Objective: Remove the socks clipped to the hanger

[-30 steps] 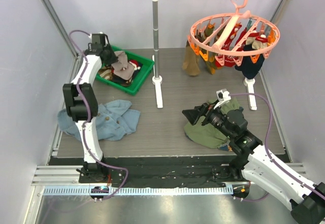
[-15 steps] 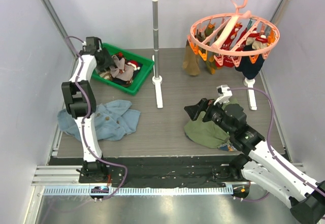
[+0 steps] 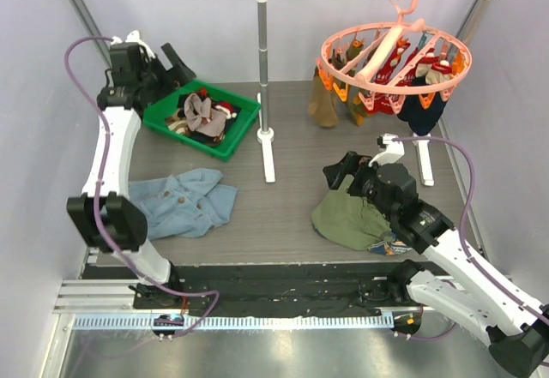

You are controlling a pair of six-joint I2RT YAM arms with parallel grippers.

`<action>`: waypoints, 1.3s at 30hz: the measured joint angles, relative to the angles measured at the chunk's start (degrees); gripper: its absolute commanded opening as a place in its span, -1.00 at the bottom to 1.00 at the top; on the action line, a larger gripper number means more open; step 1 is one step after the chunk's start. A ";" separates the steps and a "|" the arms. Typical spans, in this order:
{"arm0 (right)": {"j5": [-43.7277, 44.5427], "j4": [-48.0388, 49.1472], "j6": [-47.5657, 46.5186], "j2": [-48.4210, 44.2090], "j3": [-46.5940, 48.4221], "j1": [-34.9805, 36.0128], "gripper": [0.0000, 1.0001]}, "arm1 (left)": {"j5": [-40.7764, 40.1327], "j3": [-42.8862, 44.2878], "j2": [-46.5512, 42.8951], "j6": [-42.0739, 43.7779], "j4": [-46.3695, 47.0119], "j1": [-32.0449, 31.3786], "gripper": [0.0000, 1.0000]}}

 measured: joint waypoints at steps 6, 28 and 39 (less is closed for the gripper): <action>1.95 -1.20 0.57 -0.28 1.36 0.00 0.99 | 11.85 -17.20 -13.14 -0.09 8.15 -9.94 1.00; -2.80 8.22 0.22 -2.32 1.46 0.00 0.99 | 15.93 -48.70 -46.16 6.99 20.13 -24.46 1.00; -3.30 9.33 -2.32 -2.54 1.44 0.00 0.99 | 14.93 -48.78 -46.10 7.54 20.94 -24.46 1.00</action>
